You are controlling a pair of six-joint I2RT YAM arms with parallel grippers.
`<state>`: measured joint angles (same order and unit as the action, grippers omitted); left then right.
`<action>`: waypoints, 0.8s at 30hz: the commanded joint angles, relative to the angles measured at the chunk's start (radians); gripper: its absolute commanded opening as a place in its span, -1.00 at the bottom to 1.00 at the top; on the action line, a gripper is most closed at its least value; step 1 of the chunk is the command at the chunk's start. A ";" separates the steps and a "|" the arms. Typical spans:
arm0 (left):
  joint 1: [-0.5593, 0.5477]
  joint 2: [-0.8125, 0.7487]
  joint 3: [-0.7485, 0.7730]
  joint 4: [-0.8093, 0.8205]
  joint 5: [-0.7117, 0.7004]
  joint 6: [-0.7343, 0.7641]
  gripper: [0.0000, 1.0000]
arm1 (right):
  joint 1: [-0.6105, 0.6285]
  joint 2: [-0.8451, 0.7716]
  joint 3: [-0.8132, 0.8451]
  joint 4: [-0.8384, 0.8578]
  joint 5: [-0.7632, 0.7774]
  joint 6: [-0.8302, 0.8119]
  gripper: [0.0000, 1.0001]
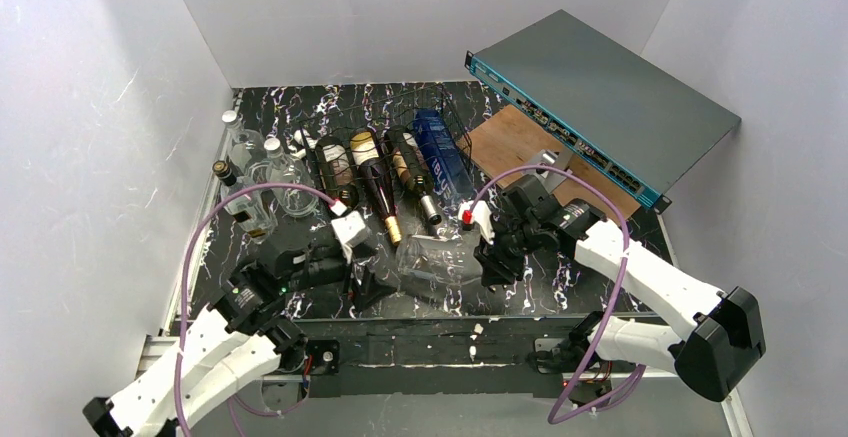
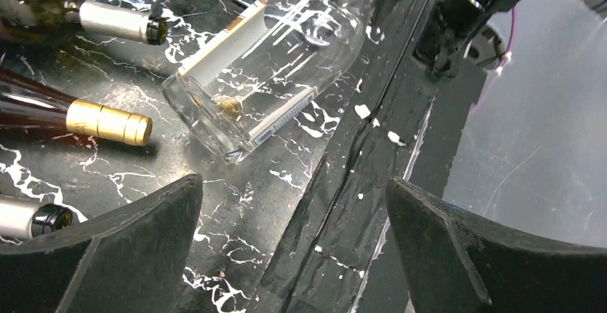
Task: Take the wine bottle off the wine rack
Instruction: Pick up the wine bottle from the wine rack, then place the wine bottle at the center of the board.
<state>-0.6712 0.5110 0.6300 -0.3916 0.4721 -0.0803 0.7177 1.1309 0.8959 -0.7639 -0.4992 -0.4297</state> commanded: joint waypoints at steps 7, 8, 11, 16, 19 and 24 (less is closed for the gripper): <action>-0.402 0.108 -0.071 0.171 -0.440 0.290 0.97 | -0.019 -0.077 -0.007 0.152 -0.111 -0.086 -0.97; -0.441 0.129 -0.079 0.197 -0.488 0.325 0.97 | -0.018 -0.077 -0.009 0.152 -0.109 -0.091 -0.97; -0.534 0.202 -0.111 0.292 -0.582 0.430 0.97 | -0.019 -0.073 -0.012 0.151 -0.112 -0.105 -0.97; -0.568 0.298 -0.185 0.506 -0.601 0.548 0.97 | -0.023 -0.062 -0.014 0.136 -0.139 -0.141 -0.97; -0.570 0.353 -0.223 0.641 -0.614 0.578 0.97 | -0.033 -0.053 -0.020 0.133 -0.169 -0.163 -0.97; -0.570 0.418 -0.251 0.749 -0.658 0.608 0.97 | -0.050 -0.016 -0.023 0.113 -0.214 -0.205 -0.97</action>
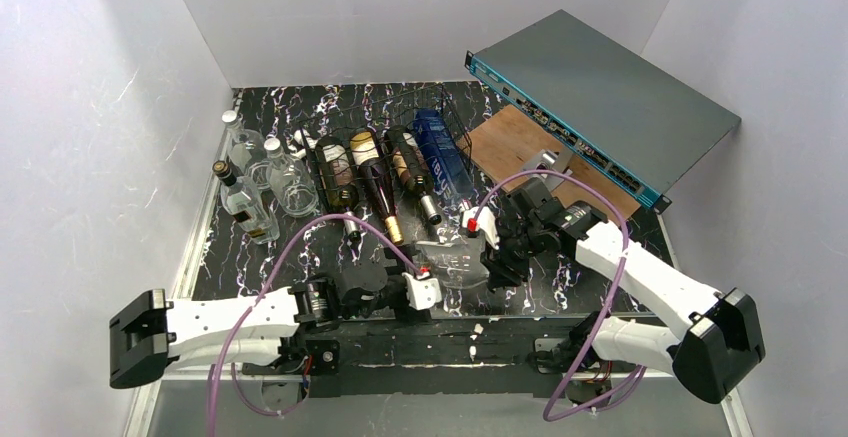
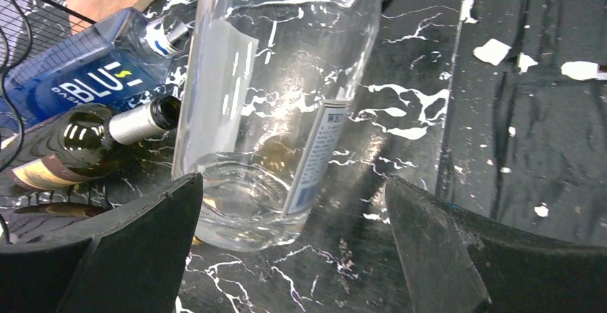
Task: Take the wine bottle off the wine rack
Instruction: Place the wine bottle at the center of the board.
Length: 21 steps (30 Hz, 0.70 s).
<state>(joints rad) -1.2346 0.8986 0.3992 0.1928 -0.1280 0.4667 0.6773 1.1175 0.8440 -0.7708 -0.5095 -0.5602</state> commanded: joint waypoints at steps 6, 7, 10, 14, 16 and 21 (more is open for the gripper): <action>-0.006 0.088 -0.018 0.200 -0.051 0.086 0.97 | -0.028 0.061 0.034 0.112 -0.252 -0.085 -0.97; -0.006 0.100 -0.019 0.208 -0.047 0.087 0.97 | -0.031 0.068 0.038 0.108 -0.255 -0.086 -0.97; -0.006 0.145 -0.017 0.233 -0.027 0.083 0.97 | -0.034 0.082 0.044 0.107 -0.265 -0.083 -0.97; -0.006 0.222 0.015 0.273 0.000 0.079 0.97 | -0.039 0.092 0.043 0.111 -0.284 -0.073 -0.89; -0.006 0.273 0.041 0.293 0.009 0.084 0.97 | -0.043 0.099 0.044 0.111 -0.297 -0.071 -0.84; -0.005 0.380 0.072 0.368 -0.008 0.096 0.97 | -0.050 0.110 0.050 0.098 -0.320 -0.073 -0.75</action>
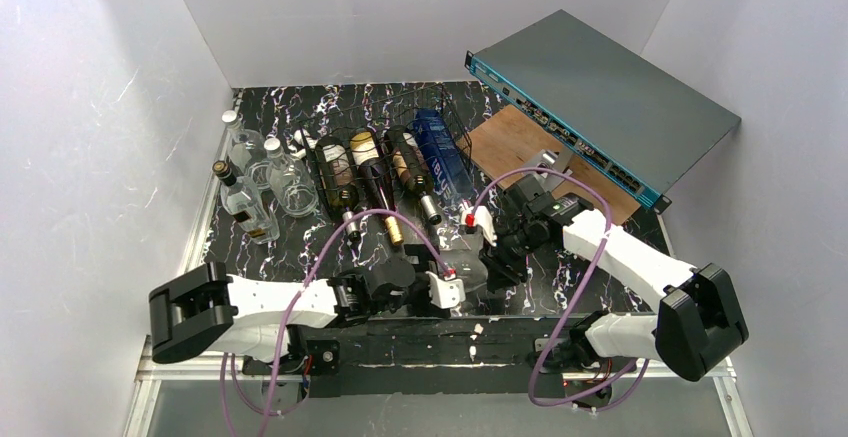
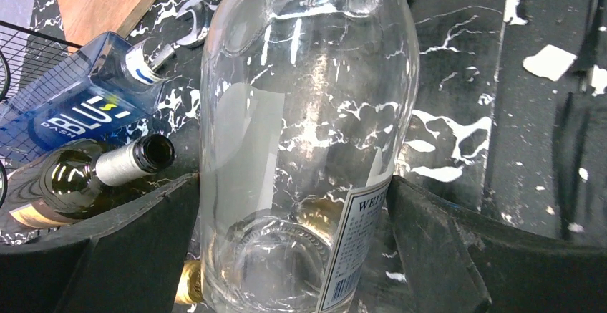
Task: Take the wine bottle off the wine rack
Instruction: Place the wine bottle at the center of the board.
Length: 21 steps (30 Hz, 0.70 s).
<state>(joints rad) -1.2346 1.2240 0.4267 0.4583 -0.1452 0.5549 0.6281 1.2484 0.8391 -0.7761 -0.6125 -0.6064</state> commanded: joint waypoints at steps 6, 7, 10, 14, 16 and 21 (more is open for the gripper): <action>-0.003 0.105 0.028 0.160 -0.049 0.000 0.97 | -0.004 -0.019 0.053 0.101 -0.227 -0.025 -0.44; -0.003 0.115 0.025 0.164 -0.060 -0.001 0.97 | -0.004 -0.018 0.054 0.101 -0.229 -0.025 -0.40; 0.002 0.131 0.019 0.176 -0.074 -0.019 0.93 | -0.004 -0.015 0.057 0.095 -0.237 -0.024 -0.24; 0.014 0.130 0.000 0.191 -0.069 -0.073 0.76 | -0.005 -0.010 0.070 0.075 -0.253 -0.026 0.01; 0.021 0.117 -0.017 0.199 -0.067 -0.106 0.64 | -0.005 -0.004 0.084 0.058 -0.263 -0.034 0.14; 0.030 0.074 -0.068 0.206 -0.062 -0.165 0.34 | -0.005 0.016 0.118 0.003 -0.271 -0.068 0.42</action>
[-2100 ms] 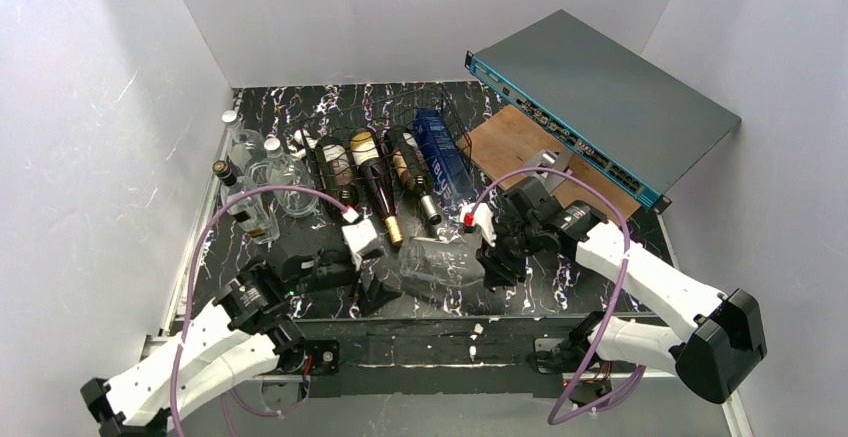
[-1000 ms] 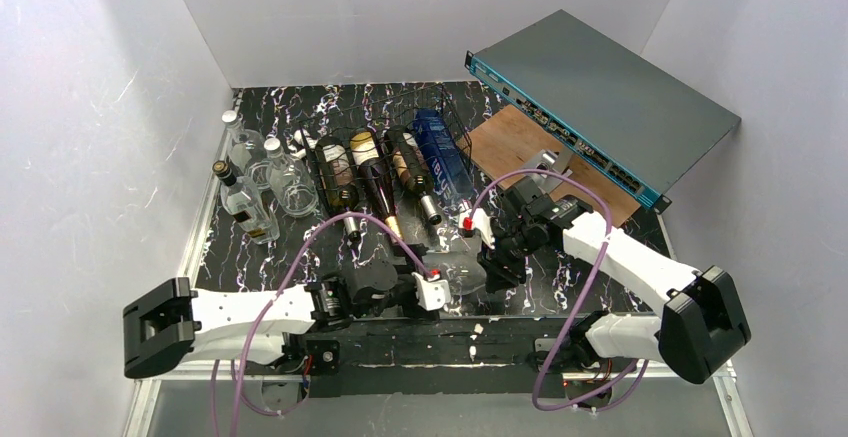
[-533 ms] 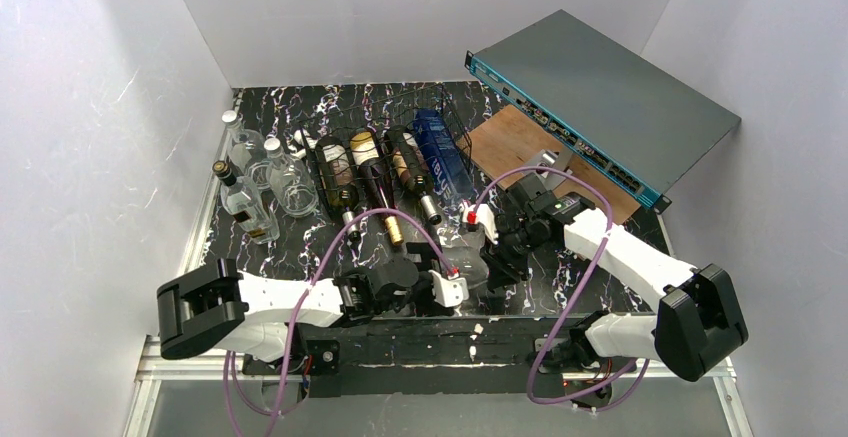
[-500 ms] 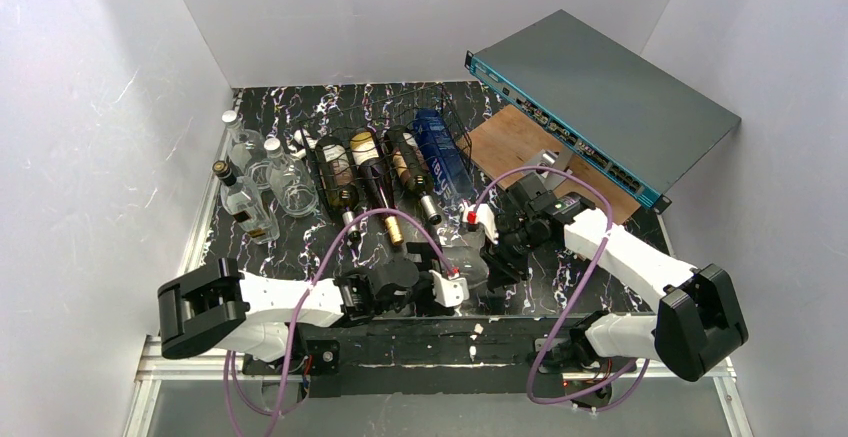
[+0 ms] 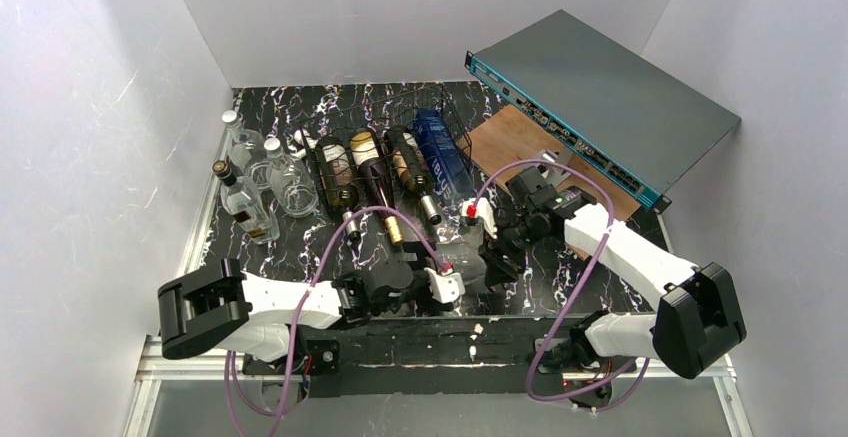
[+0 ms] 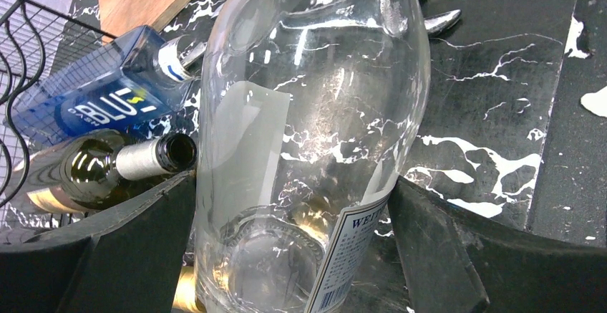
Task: Take the wine bottle off the wine rack
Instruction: Place the wine bottle at the center of the board.
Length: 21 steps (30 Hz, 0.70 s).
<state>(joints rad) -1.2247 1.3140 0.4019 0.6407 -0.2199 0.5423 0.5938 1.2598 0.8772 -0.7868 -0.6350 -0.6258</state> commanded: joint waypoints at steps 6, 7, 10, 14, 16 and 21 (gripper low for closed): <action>0.023 -0.067 -0.096 0.028 0.002 -0.184 0.23 | 0.029 0.020 0.102 -0.023 -0.258 -0.074 0.69; 0.024 -0.075 -0.101 0.029 0.001 -0.187 0.23 | 0.029 0.024 0.110 -0.037 -0.261 -0.085 0.72; 0.026 -0.088 -0.117 0.030 -0.002 -0.195 0.21 | 0.028 0.042 0.143 -0.097 -0.282 -0.132 0.85; 0.028 -0.101 -0.134 0.033 -0.003 -0.207 0.20 | 0.028 0.077 0.208 -0.190 -0.308 -0.219 0.95; 0.028 -0.104 -0.140 0.034 -0.003 -0.209 0.19 | 0.029 0.095 0.233 -0.230 -0.320 -0.252 0.96; 0.029 -0.109 -0.151 0.036 -0.003 -0.214 0.16 | 0.029 0.121 0.276 -0.279 -0.330 -0.292 0.97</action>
<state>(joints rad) -1.2018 1.1915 0.2817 0.7326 -0.2283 0.3893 0.5987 1.3739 1.0836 -1.0000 -0.8028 -0.8391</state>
